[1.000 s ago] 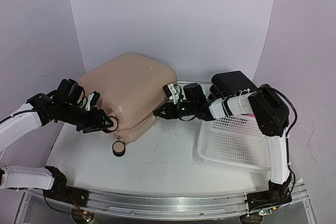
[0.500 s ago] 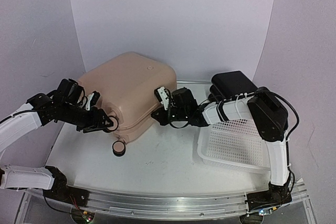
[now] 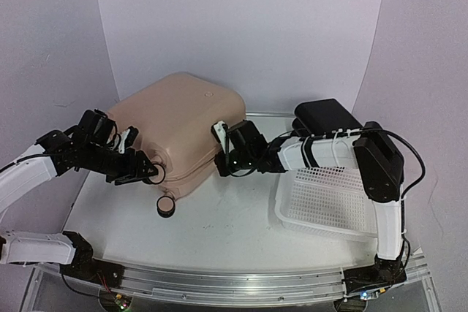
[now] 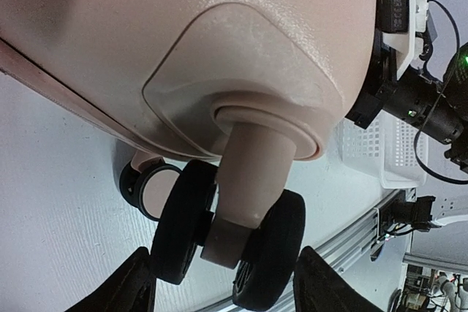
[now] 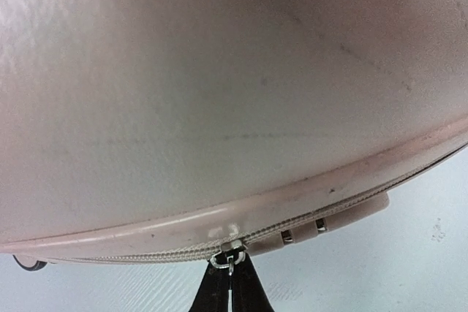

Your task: Open, take out, and arrange the luggage

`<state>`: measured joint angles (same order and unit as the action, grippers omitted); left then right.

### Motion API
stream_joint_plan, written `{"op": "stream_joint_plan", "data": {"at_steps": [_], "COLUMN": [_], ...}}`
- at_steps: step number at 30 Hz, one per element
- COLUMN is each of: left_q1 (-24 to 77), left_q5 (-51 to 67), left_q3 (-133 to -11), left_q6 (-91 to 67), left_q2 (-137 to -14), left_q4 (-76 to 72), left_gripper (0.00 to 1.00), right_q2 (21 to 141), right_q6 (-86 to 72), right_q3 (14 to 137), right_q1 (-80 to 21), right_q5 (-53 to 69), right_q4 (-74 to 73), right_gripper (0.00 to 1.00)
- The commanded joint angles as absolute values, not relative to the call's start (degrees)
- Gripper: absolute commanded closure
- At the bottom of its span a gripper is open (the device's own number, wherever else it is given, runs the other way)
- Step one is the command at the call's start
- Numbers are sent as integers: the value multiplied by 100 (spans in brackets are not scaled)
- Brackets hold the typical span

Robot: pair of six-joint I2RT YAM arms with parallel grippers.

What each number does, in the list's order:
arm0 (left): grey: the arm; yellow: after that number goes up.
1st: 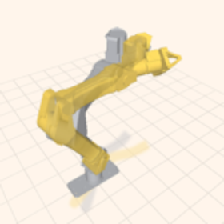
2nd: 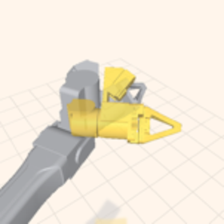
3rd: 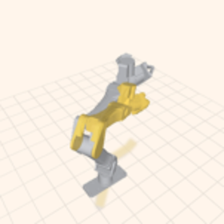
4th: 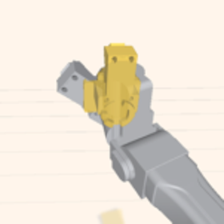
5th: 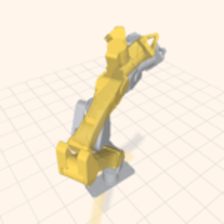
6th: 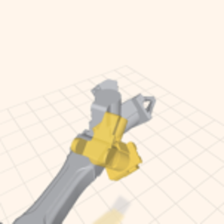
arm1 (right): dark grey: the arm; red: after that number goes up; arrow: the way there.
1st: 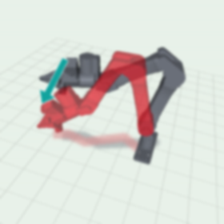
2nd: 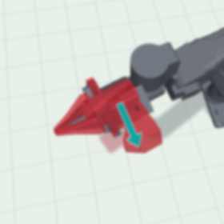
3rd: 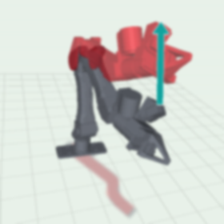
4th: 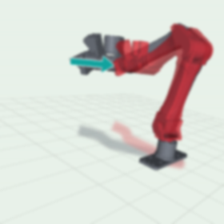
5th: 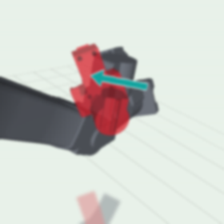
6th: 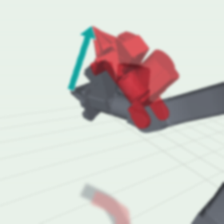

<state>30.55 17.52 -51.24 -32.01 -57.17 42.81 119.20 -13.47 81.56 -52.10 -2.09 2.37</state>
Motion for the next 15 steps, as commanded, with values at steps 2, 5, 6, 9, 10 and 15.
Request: {"op": "stream_joint_plan", "data": {"at_steps": [2,5,6,9,10,15], "left_q1": [3085,3085,3085,3093,3119,3665], "left_q5": [1633,1582,1548,1495,1494,885], "left_q3": [-5201,-5211,-5212,-5222,-5238,-5359], "left_q6": [-3246,-3205,-3188,-3105,-3075,-2897], "left_q2": [-5340,-5156,-5110,-5164,-5235,-5693], "left_q4": [4014,4010,3996,3962,3935,3835], "left_gripper": [26,17,14,6,2,1], "right_q2": [11516,11427,11406,11431,11446,11460], "right_q6": [-866,-494,-357,-73,-58,-278], "right_q3": [8958,8742,8714,8814,8890,9085], "right_q1": [-5252,-5249,-5248,-5251,-5255,-5248], "right_q5": [-1096,-1452,-1516,-1541,-1504,-1386], "right_q4": [-2210,-2311,-2311,-2309,-2311,-2303], "right_gripper": [100,100,100,100,100,100]}}
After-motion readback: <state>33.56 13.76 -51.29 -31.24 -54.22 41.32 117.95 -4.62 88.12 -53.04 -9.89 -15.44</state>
